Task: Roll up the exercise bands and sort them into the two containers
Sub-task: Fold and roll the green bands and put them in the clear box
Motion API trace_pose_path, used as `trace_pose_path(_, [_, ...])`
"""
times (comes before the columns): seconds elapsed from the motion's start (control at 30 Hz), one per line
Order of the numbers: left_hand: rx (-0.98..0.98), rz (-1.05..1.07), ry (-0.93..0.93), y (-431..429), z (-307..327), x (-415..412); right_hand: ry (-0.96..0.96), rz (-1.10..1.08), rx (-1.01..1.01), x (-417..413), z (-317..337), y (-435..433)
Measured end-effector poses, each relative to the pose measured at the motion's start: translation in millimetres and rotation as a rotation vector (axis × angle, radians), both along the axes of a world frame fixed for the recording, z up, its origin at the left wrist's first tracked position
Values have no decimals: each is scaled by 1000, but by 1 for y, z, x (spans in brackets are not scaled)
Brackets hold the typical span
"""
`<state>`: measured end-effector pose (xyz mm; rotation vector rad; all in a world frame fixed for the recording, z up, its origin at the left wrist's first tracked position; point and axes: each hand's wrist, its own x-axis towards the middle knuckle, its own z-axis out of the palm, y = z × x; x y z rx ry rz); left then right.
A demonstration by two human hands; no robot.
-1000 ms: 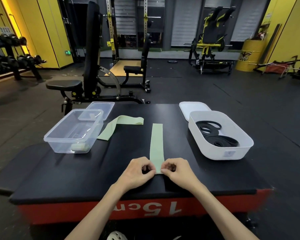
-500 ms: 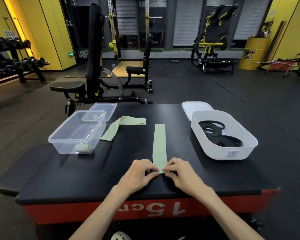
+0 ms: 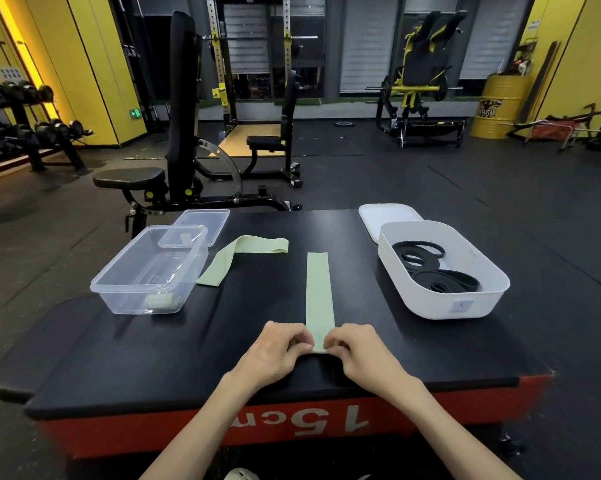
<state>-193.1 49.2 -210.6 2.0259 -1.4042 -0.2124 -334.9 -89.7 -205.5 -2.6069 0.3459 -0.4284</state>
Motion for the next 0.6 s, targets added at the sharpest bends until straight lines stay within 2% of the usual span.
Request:
trace_pose_path(0.2, [69,17,-26,-5,4,1,1,-28,42,3,3,0])
trace_pose_path(0.37, [42,31,-41,-5,5,2,-10,-35,40,4,1,-3])
trace_pose_path(0.6, [-8,10,-55,-7,3,-3,-63,-35,-91,5,-5,3])
